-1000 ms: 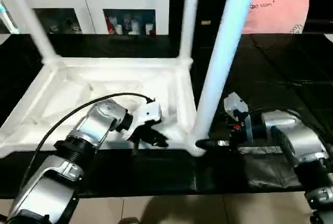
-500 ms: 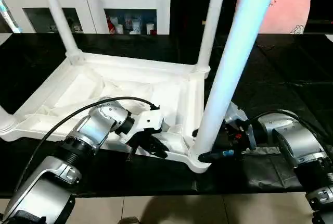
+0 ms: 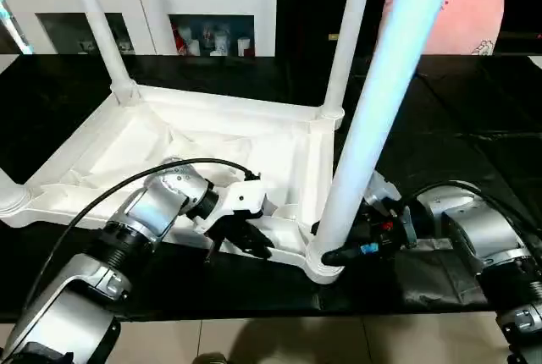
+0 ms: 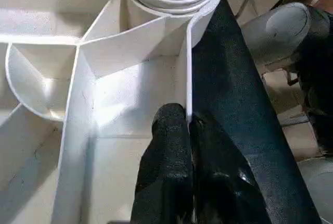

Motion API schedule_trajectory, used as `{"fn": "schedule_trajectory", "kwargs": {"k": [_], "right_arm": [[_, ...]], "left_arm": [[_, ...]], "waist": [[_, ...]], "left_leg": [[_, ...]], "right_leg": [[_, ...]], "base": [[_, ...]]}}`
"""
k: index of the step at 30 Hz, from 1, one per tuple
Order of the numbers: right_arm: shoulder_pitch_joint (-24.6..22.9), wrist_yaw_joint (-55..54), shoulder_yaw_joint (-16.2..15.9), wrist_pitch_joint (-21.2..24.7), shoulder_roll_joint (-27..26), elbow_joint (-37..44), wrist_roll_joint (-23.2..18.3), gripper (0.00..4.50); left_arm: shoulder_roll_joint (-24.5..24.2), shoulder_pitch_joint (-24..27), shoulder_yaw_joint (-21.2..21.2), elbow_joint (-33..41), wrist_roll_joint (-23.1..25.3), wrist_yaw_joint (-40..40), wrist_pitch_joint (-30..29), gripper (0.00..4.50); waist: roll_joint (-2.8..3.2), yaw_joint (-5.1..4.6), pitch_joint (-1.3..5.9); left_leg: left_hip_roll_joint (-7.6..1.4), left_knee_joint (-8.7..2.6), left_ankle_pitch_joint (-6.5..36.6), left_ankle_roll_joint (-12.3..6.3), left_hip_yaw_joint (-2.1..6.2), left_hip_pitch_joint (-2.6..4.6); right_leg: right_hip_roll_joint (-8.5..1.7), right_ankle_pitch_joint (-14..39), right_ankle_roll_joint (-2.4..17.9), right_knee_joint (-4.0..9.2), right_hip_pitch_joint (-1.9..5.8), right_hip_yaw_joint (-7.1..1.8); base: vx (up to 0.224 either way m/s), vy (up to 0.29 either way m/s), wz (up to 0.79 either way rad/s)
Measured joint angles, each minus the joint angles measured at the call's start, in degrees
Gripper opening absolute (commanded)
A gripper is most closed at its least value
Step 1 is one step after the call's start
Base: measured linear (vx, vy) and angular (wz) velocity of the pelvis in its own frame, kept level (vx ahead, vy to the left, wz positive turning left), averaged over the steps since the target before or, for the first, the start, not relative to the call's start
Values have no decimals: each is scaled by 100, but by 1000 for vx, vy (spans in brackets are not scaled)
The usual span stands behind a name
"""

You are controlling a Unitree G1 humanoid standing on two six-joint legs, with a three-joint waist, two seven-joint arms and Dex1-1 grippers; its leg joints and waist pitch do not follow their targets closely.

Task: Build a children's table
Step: Rotate leg to tighten

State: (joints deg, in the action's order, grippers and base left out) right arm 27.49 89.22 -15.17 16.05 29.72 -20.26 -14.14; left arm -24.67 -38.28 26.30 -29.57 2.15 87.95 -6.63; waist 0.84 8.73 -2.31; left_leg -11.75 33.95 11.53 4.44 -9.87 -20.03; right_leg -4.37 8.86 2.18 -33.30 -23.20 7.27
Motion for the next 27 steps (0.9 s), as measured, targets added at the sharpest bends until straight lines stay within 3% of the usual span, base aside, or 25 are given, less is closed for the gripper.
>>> {"fn": "schedule_trajectory", "kwargs": {"k": [8,11,15,20,23,27], "right_arm": [[-137,-151,75,87,-74,158,-35,213],[-343,-553,267,150,-251,278,-115,212],[-558,-1732,662,255,-605,328,27,210],[-557,-3675,1223,566,-1285,322,388,205],[-349,-5053,1485,721,-1817,194,718,204],[-92,-6072,1555,756,-2185,-12,992,201]], "left_arm": [[-31,8,-5,9,-20,14,-100,0],[-12,64,-90,100,-17,-189,-367,0],[193,185,-418,126,36,-1065,-917,0],[838,213,-843,130,155,-2369,-1753,0],[1436,228,-1164,46,174,-3417,-2067,0],[1870,227,-1422,-60,164,-4137,-2191,0]], "waist": [[1,-10,1],[8,-26,5],[14,-119,8],[16,-393,10],[21,-432,13],[24,-427,14]], "left_leg": [[-1,7,0,1,0,4],[-1,10,-1,3,0,8],[-1,25,11,32,0,15],[0,30,12,34,-1,20],[-1,23,12,34,0,22],[0,17,13,33,-1,17]], "right_leg": [[0,0,-1,-7,3,-1],[0,0,-1,-14,3,-1],[0,-1,-1,-24,6,-4],[0,-2,-2,-20,9,-5],[1,-2,-2,-21,8,-2],[1,-2,-3,-14,8,-1]], "base": [[0,0,0],[0,0,0],[0,0,0],[0,0,0],[0,0,0],[0,0,0]]}}
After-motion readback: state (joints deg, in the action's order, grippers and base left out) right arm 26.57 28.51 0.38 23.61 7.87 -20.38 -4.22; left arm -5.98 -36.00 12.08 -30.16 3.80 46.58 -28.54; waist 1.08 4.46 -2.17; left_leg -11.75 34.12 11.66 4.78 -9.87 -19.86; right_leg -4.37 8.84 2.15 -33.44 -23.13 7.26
